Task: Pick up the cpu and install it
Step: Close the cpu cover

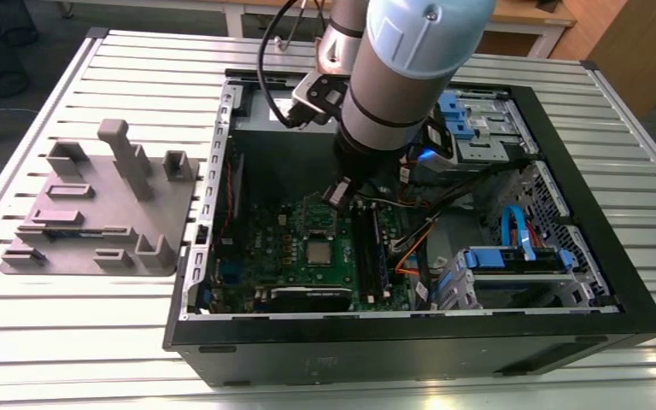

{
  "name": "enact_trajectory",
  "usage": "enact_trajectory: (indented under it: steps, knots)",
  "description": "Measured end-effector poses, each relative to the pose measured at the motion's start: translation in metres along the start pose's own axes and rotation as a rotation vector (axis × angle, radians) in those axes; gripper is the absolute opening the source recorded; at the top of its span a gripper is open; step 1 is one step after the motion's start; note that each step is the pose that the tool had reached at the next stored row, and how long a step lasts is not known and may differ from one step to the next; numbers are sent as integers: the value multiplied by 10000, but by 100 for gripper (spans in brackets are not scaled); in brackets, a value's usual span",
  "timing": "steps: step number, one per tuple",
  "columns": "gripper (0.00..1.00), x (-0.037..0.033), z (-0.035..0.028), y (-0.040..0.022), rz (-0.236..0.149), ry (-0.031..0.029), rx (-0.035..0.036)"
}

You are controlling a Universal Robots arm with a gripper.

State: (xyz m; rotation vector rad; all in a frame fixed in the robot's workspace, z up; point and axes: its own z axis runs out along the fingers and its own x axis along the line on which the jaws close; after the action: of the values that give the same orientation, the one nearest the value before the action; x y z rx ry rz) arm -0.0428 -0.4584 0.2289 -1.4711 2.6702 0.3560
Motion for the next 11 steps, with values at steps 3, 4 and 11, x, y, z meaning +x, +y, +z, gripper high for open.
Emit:
enact_trajectory:
  steps: [3,4,11]
  knots:
    - [10,1,-12,6,0,20,12]
    - [10,1,-16,9,1,27,17]
    - [10,-1,-45,17,2,50,31]
